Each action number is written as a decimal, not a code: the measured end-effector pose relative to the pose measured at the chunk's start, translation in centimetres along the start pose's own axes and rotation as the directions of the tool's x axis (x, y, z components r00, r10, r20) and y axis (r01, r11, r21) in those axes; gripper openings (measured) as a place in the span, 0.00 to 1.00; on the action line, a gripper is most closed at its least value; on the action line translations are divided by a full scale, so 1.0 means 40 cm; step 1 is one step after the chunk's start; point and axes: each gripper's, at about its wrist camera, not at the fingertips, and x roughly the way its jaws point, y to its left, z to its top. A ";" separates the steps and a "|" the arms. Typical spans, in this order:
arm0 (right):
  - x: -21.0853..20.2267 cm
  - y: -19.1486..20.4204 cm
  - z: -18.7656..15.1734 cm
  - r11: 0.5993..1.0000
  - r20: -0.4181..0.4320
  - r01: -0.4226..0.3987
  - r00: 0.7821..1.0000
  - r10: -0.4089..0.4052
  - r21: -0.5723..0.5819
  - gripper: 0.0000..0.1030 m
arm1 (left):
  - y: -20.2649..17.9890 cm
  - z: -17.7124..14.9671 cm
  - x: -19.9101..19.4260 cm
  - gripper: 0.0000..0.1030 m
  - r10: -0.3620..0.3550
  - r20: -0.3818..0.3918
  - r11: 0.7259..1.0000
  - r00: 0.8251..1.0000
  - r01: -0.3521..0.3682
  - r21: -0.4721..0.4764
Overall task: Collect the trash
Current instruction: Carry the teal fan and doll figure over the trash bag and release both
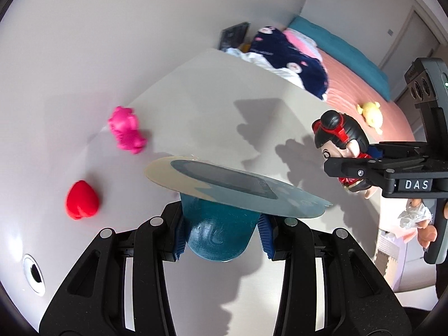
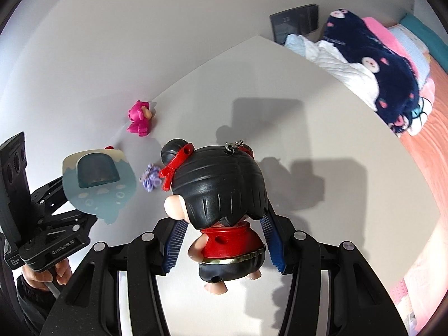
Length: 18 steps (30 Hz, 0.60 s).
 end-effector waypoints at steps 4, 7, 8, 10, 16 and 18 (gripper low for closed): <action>-0.065 -0.032 -0.055 1.000 0.031 -0.005 1.000 0.004 0.016 0.51 | -0.086 -0.004 -0.001 0.40 -0.030 0.008 0.999 1.000 0.030 0.032; -0.111 -0.064 -0.094 0.999 0.057 -0.005 0.998 0.003 0.033 0.51 | -0.152 -0.007 0.004 0.40 -0.053 0.003 0.996 0.999 0.052 0.068; -0.125 -0.077 -0.107 0.999 0.064 -0.005 0.998 0.002 0.041 0.51 | -0.169 -0.008 0.006 0.40 -0.057 0.001 0.995 0.998 0.057 0.077; -0.155 -0.104 -0.135 0.998 0.077 -0.001 0.997 -0.004 0.057 0.51 | -0.212 -0.005 0.014 0.40 -0.074 -0.003 0.992 0.997 0.074 0.101; -0.214 -0.193 -0.208 0.993 0.103 0.020 0.994 -0.032 0.118 0.51 | -0.336 -0.011 0.052 0.40 -0.113 -0.033 0.980 0.993 0.116 0.164; -0.236 -0.225 -0.236 0.990 0.116 0.024 0.992 -0.040 0.141 0.51 | -0.373 -0.016 0.063 0.40 -0.123 -0.046 0.974 0.991 0.130 0.185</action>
